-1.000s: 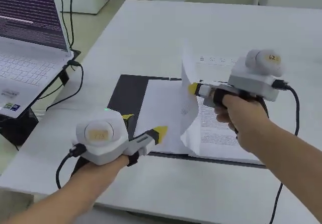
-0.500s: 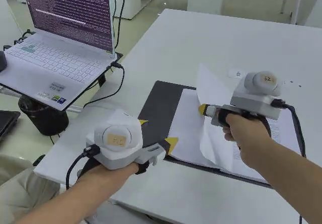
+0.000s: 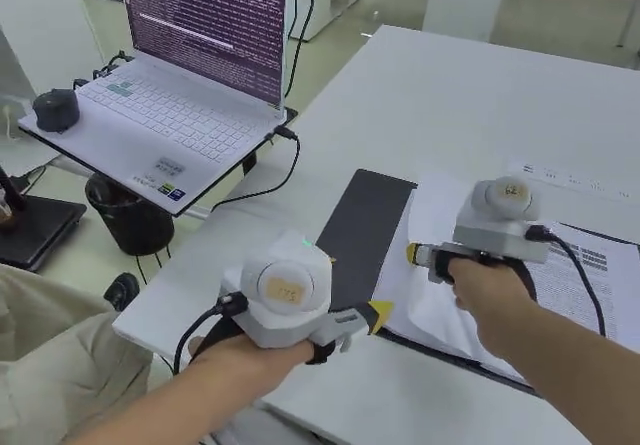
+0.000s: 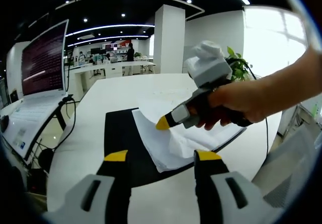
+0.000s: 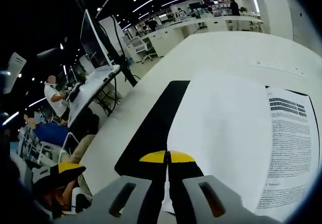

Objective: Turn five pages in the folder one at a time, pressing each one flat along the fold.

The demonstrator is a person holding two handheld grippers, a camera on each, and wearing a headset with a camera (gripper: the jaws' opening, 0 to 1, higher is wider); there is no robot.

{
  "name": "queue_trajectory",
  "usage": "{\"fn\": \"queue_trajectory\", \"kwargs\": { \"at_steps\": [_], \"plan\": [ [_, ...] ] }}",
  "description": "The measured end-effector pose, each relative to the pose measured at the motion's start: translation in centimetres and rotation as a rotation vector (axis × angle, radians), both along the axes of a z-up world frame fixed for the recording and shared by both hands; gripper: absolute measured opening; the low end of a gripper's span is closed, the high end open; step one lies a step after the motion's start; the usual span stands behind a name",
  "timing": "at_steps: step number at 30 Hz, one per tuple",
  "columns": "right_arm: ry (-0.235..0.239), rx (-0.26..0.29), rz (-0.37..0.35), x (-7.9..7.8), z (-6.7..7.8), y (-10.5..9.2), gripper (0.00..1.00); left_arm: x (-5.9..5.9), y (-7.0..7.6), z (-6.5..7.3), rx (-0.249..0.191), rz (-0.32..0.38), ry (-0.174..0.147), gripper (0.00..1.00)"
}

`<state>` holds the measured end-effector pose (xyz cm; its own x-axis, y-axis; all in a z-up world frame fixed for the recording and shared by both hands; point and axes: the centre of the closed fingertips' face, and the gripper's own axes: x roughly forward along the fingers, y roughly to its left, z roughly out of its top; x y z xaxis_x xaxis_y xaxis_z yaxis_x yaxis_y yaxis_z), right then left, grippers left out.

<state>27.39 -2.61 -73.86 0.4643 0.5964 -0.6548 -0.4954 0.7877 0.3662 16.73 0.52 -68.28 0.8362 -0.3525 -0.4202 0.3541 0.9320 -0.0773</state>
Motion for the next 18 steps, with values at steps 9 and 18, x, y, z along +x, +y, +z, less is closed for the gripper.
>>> {"fn": "queue_trajectory", "kwargs": {
  "at_steps": [9,18],
  "plan": [
    [-0.018,-0.058,0.037,-0.4,-2.5,0.6,0.0,0.3,0.0,-0.7,0.004,-0.002,0.022,0.5],
    [-0.02,0.027,0.054,-1.5,-3.4,1.1,0.02,0.3,-0.4,-1.1,0.015,-0.02,0.044,0.5]
  ]
}}
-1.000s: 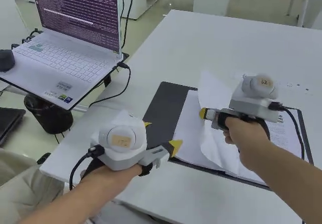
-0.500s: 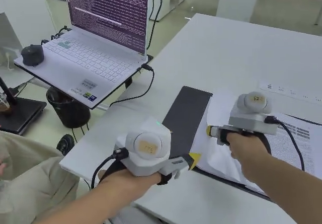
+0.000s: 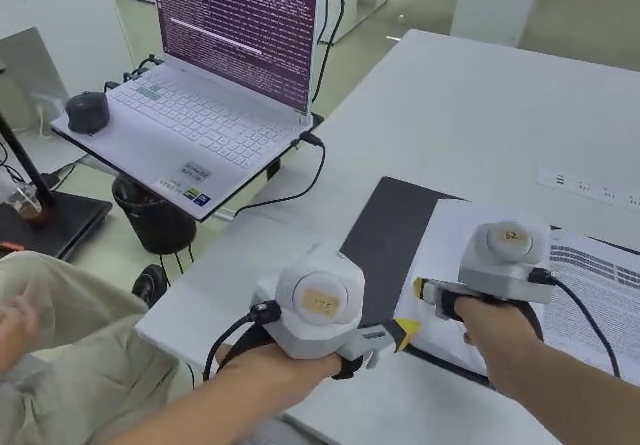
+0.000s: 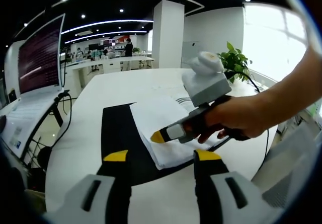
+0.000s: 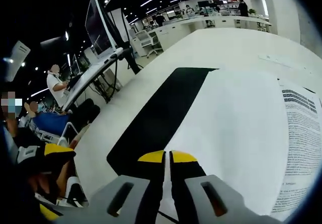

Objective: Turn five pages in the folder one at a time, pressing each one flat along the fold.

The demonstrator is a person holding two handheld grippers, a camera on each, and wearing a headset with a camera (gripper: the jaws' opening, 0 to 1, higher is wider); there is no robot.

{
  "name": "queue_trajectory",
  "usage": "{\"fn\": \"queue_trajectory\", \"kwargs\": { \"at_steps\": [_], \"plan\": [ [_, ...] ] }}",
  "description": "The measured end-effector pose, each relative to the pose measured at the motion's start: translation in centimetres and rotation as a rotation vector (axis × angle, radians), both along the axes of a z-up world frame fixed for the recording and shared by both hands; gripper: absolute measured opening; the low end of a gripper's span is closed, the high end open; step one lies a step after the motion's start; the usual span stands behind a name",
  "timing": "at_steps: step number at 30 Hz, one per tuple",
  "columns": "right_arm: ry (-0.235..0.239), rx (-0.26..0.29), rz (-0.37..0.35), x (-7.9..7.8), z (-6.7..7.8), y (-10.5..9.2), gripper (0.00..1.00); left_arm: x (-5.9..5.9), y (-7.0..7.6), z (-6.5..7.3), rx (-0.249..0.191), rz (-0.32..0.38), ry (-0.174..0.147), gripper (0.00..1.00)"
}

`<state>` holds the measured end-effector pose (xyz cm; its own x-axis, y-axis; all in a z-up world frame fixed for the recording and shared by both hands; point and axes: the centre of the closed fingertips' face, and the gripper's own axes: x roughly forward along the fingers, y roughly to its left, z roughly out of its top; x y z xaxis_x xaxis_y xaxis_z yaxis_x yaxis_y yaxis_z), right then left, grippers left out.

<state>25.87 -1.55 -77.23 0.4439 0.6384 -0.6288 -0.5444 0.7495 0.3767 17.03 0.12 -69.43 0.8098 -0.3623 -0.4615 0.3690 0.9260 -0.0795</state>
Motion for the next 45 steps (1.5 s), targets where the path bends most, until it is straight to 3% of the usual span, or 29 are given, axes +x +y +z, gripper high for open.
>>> {"fn": "queue_trajectory", "kwargs": {
  "at_steps": [5,8,18,21,24,26,30,32,33,34,37,45],
  "plan": [
    [-0.012,0.074,-0.01,0.0,0.4,-0.9,0.0,0.7,-0.9,-0.8,0.022,-0.037,0.016,0.47],
    [-0.019,0.123,-0.035,-0.3,1.3,-1.9,0.0,1.4,-1.8,-1.3,0.026,-0.059,0.023,0.46],
    [-0.094,0.217,-0.133,0.9,3.9,-7.7,0.0,4.1,-4.7,-5.0,0.076,-0.098,0.052,0.34],
    [-0.109,0.224,-0.156,1.1,4.1,-9.4,0.0,4.7,-4.8,-6.2,0.087,-0.066,0.06,0.3],
    [-0.139,0.224,-0.172,1.6,4.1,-11.3,0.0,5.3,-4.7,-6.6,0.103,-0.031,0.047,0.28],
    [-0.15,0.223,-0.185,1.9,3.9,-12.3,0.0,5.2,-4.8,-7.4,0.099,-0.014,0.073,0.26],
    [-0.147,0.207,-0.2,2.2,3.1,-13.7,0.0,4.8,-4.8,-8.5,0.122,-0.01,0.086,0.26],
    [-0.142,0.207,-0.203,2.5,2.8,-14.3,0.0,4.2,-4.5,-9.5,0.129,0.001,0.116,0.28],
    [-0.147,0.21,-0.203,2.6,2.7,-14.5,0.0,4.1,-4.5,-9.6,0.123,0.003,0.112,0.29],
    [-0.15,0.208,-0.202,2.8,2.7,-14.5,0.0,4.1,-4.4,-9.3,0.1,0.018,0.079,0.29],
    [-0.169,0.203,-0.185,2.8,2.8,-14.3,0.0,3.9,-4.4,-9.3,0.09,0.031,0.047,0.29],
    [-0.15,0.195,-0.168,3.8,2.1,-13.9,0.0,4.1,-4.2,-9.5,0.062,0.042,0.021,0.29]
  ]
}}
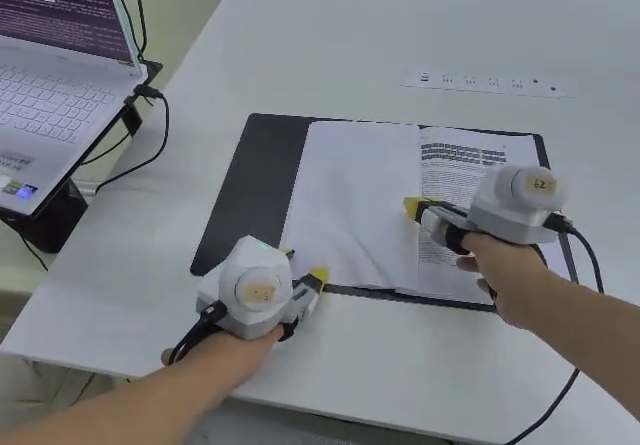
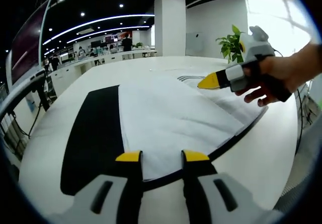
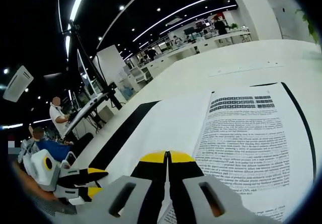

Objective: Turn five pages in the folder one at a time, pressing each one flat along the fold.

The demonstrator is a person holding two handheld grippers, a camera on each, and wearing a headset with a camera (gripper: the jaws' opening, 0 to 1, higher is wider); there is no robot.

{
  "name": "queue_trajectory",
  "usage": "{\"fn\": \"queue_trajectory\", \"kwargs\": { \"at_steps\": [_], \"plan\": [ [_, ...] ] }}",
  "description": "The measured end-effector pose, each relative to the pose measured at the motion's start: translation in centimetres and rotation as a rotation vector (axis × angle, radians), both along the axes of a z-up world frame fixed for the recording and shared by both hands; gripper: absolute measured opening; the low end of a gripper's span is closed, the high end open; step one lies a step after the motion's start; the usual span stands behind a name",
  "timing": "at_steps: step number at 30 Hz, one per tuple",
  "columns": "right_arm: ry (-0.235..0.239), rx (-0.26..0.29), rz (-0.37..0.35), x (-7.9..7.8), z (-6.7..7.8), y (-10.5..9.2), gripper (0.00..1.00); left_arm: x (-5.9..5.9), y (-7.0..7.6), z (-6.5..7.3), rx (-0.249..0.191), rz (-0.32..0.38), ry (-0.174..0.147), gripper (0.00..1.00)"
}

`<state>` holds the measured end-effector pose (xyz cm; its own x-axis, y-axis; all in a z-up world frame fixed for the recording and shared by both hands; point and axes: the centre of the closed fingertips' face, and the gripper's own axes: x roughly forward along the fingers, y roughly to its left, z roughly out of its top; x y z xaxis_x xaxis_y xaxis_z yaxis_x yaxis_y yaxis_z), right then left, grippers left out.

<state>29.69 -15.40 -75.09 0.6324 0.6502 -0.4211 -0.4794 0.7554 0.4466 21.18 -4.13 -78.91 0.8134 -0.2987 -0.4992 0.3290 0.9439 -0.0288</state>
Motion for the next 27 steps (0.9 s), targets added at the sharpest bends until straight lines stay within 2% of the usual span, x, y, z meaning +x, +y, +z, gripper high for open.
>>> {"fn": "queue_trajectory", "kwargs": {
  "at_steps": [5,9,14,18,21,23,27],
  "plan": [
    [0.017,-0.001,-0.006,0.8,-0.5,0.1,0.0,0.1,0.0,-0.2,-0.002,-0.001,-0.004,0.29],
    [0.032,-0.034,-0.003,1.2,-1.5,-0.1,0.0,0.2,0.1,-0.3,-0.002,-0.004,-0.006,0.29],
    [-0.011,-0.027,0.023,1.9,-1.4,0.1,0.0,0.2,0.0,-0.3,-0.005,-0.008,-0.011,0.29],
    [-0.016,0.002,-0.004,3.1,-1.2,0.1,0.0,0.2,0.0,-0.4,-0.011,-0.005,-0.016,0.29],
    [-0.039,0.003,-0.006,3.8,-1.2,0.3,0.0,0.1,0.0,-0.3,-0.011,-0.005,-0.018,0.29],
    [-0.028,0.025,-0.044,4.6,-1.2,0.0,0.0,0.1,0.0,-0.3,-0.013,-0.003,-0.018,0.29],
    [-0.014,0.048,-0.065,5.4,-1.1,-0.1,0.0,0.0,0.0,-0.1,-0.016,0.0,-0.019,0.29]
  ]
}}
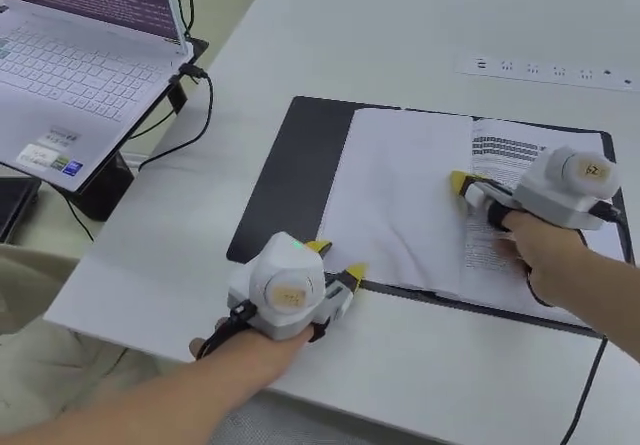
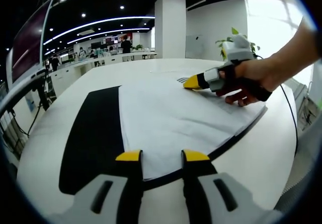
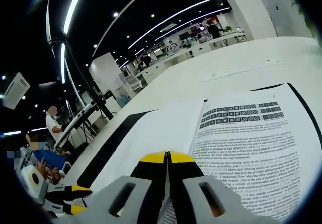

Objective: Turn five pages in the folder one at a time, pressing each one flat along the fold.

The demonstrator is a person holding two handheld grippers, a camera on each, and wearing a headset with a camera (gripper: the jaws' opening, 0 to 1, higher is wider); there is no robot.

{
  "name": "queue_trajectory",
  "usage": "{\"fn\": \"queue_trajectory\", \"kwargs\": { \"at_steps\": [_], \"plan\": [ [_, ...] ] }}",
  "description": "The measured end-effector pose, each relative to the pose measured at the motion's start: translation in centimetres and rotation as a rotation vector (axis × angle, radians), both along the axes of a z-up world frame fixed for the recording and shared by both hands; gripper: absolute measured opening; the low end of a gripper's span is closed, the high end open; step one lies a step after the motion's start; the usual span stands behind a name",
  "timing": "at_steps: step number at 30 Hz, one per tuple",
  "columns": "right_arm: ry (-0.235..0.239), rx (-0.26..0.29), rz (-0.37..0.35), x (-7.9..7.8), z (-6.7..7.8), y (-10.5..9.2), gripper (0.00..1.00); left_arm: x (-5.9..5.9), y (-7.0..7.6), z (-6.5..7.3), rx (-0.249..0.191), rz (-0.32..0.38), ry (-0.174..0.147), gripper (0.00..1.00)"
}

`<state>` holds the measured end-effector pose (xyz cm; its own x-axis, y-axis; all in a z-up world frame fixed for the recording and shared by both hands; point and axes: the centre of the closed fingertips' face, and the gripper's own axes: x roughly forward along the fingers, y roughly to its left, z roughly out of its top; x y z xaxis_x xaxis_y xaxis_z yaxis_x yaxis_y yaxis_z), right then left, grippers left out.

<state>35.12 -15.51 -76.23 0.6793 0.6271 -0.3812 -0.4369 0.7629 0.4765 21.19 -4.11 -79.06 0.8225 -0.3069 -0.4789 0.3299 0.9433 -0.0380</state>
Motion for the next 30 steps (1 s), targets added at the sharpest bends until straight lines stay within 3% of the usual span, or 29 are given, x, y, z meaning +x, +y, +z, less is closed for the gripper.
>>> {"fn": "queue_trajectory", "kwargs": {
  "at_steps": [9,19,24,30],
  "plan": [
    [-0.002,-0.005,0.011,1.2,0.5,0.4,0.0,-0.1,0.0,0.2,-0.006,0.005,-0.008,0.29],
    [-0.006,-0.045,-0.01,4.4,0.1,0.3,0.0,-0.1,0.0,0.3,-0.012,0.012,-0.013,0.29],
    [-0.007,-0.076,-0.001,6.9,-0.5,0.2,0.0,0.0,0.0,0.2,-0.016,0.015,-0.018,0.29],
    [-0.011,-0.063,-0.029,10.1,-1.6,-0.2,0.0,0.0,0.0,0.2,-0.018,0.016,-0.023,0.29]
  ]
}}
